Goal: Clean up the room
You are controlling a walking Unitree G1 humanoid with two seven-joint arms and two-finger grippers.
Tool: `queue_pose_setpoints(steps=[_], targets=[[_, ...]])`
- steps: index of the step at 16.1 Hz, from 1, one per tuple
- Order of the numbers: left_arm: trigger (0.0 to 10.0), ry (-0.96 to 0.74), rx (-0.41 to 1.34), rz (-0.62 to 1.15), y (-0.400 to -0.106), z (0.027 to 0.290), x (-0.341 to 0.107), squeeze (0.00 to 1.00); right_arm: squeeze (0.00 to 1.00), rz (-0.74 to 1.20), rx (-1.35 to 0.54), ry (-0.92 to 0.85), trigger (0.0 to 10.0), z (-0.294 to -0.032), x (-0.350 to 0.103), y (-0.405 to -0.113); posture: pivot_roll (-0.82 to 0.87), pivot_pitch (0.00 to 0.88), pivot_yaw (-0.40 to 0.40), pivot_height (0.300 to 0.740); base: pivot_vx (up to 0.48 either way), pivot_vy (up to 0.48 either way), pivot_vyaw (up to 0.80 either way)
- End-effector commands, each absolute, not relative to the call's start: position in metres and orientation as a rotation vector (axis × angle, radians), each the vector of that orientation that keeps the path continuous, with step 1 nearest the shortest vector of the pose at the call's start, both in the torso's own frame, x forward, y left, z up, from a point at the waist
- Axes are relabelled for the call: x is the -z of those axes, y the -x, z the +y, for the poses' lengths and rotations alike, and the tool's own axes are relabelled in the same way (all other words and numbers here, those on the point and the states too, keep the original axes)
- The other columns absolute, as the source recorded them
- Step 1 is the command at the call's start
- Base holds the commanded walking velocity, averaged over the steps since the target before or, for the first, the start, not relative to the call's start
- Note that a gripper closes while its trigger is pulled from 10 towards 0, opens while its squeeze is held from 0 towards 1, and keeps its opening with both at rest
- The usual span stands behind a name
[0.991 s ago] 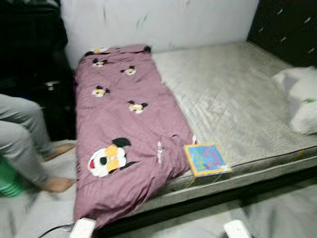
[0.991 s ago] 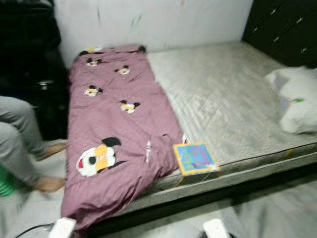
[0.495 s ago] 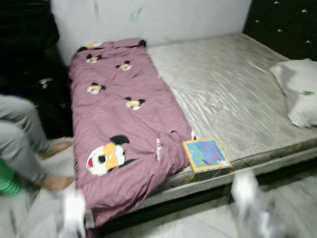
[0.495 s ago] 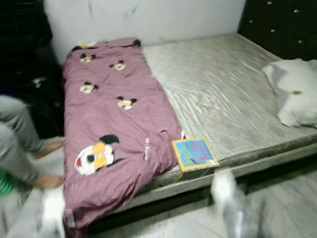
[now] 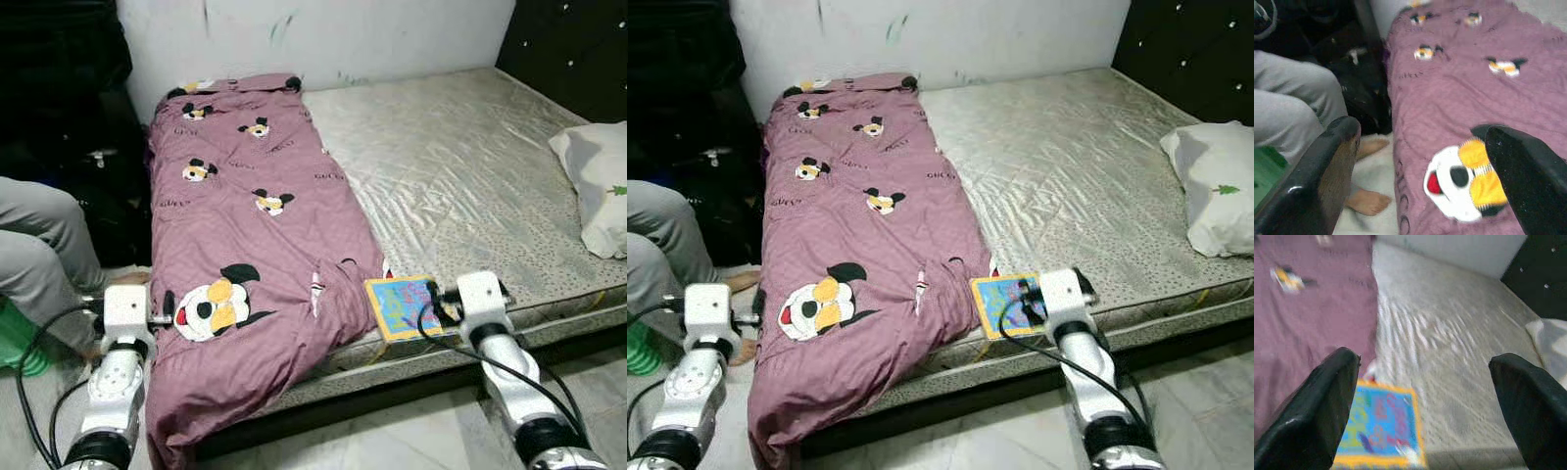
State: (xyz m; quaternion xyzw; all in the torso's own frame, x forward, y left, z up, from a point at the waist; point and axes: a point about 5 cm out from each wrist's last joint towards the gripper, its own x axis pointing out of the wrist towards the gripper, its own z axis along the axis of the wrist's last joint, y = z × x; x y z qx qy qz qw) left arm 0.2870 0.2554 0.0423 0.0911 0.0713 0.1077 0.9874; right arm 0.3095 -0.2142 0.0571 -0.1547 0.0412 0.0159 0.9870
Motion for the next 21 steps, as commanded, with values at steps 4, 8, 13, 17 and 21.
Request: queue_pose_setpoints(steps=[4, 8, 13, 17, 21], targets=[[10.0, -0.125, -0.093, -0.207, -0.309, 0.213, -0.101, 0.0, 0.0, -0.136, -0.112, 0.083, 10.0, -0.17, -0.106, -0.33, -0.05, 0.0, 0.042, 0.74, 0.0, 0.0, 0.0], [10.0, -0.131, 0.017, -0.247, -0.286, 0.19, -0.1, 0.0, 0.0, -0.155, -0.172, 0.044, 10.0, -0.155, -0.107, -0.319, -0.04, 0.0, 0.029, 0.74, 0.0, 0.0, 0.0], [10.0, -0.095, 0.063, -0.179, -0.253, 0.174, -0.087, 0.0, 0.0, -0.104, -0.218, 0.078, 10.0, -0.156, -0.09, -0.282, -0.05, 0.0, 0.021, 0.74, 0.0, 0.0, 0.0], [10.0, -0.094, 0.038, -0.147, -0.236, 0.173, -0.091, 0.0, 0.0, -0.037, -0.179, 0.098, 10.0, -0.172, -0.084, -0.258, -0.05, 0.0, 0.023, 0.74, 0.0, 0.0, 0.0], [10.0, -0.028, 0.019, -0.134, -0.235, 0.171, -0.1, 0.0, 0.0, -0.055, -0.114, 0.201, 10.0, -0.176, -0.09, -0.258, -0.06, 0.0, 0.013, 0.74, 0.0, 0.0, 0.0]])
